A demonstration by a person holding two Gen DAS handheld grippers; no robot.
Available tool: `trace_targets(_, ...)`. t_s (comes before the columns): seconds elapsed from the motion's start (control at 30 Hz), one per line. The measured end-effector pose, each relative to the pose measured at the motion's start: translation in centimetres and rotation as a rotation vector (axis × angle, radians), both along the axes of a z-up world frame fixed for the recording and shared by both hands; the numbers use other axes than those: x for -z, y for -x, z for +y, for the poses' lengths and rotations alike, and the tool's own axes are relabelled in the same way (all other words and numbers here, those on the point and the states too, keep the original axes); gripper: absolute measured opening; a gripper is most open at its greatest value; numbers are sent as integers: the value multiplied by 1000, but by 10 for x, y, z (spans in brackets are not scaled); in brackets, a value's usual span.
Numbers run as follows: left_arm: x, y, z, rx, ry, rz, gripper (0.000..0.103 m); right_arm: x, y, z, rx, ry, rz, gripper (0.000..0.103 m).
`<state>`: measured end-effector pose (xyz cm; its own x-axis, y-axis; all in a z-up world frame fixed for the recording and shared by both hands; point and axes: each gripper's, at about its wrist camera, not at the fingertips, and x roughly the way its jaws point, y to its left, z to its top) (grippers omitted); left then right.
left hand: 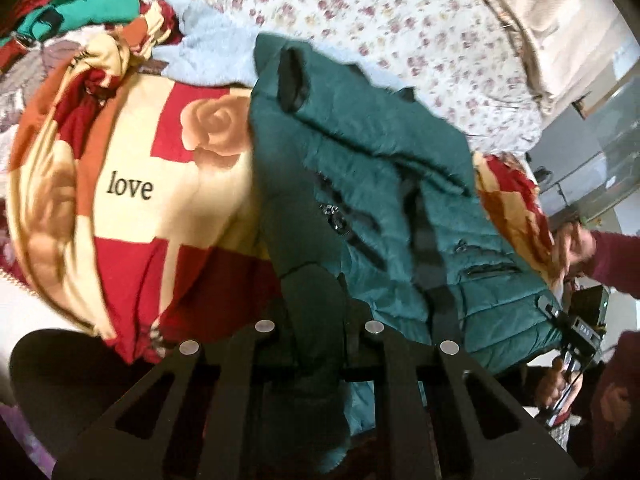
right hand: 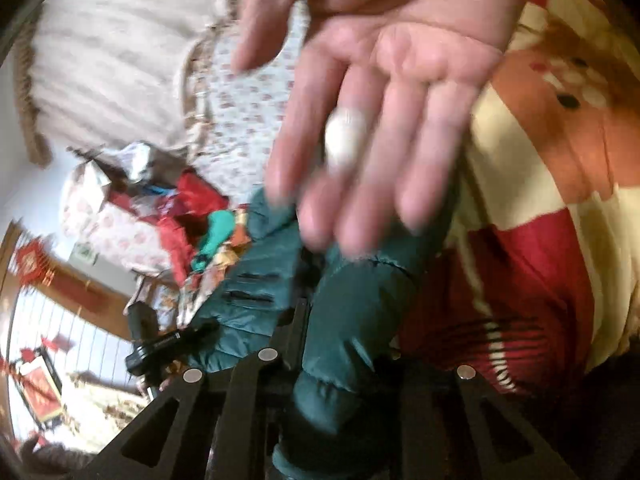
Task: Fold large clothes
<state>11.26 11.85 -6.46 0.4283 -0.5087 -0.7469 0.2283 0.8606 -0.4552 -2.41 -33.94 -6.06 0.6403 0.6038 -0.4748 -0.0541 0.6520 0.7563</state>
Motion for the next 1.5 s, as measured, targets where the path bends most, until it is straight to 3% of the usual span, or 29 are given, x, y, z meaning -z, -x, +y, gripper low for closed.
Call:
trace_targets(0.17, -23, 6, 13, -17, 48, -13, 11, -31, -17, 5, 8, 32, -66, 16)
trace_targets(0.3, -38, -14, 11, -39, 72, -30, 11, -46, -56, -1, 37, 76, -78, 16)
trace_targets(0.5, -67, -82, -5, -89, 51, -74, 12, -70, -132, -11, 124, 131, -100, 16)
trace_targets(0.57, -70, -115, -12, -117, 10, -86, 12, -75, -162, -20, 159, 149, -94, 16)
trace_targets(0.63, -67, -148, -22, -138, -32, -103, 13, -72, -195, -28, 202, 187, -69, 16)
trace_targets(0.77, -38, -218, -38, -215, -116, -21, 14, -43, -267, -41, 276, 294, 48, 16)
trace_targets(0.87, -3, -261, -48, -239, -152, 59, 18, -1, -317, -46, 289, 358, 170, 16)
trace_targets(0.93, 14, -278, -53, -246, -150, 88, 19, 18, -332, -50, 296, 355, 202, 18)
trace_targets(1.07, 23, -296, -46, -247, -65, 127, 21, 35, -351, -58, 298, 330, 254, 20)
trace_targets(1.1, 18, -295, -42, -238, -30, 124, 23, 31, -348, -64, 301, 270, 230, 25)
trace_targets(1.17, 4, -287, -29, -210, 56, 99, 29, 20, -337, -74, 296, 171, 163, 41)
trace_targets(1.23, -9, -277, -15, -193, 161, 75, 41, 10, -325, -81, 307, 123, 117, 70)
trace_targets(1.27, -15, -272, -7, -190, 215, 68, 44, 2, -317, -84, 326, 118, 92, 78)
trace_targets(1.3, -20, -266, -1, -188, 259, 64, 51, -7, -308, -87, 354, 129, 61, 84)
trace_targets(1.4, -36, -255, 9, -211, 336, 25, 68, -37, -287, -84, 411, 240, -8, 84)
trace_targets(1.5, -50, -248, 17, -246, 388, 1, 72, -55, -281, -58, 386, 416, -47, 84)
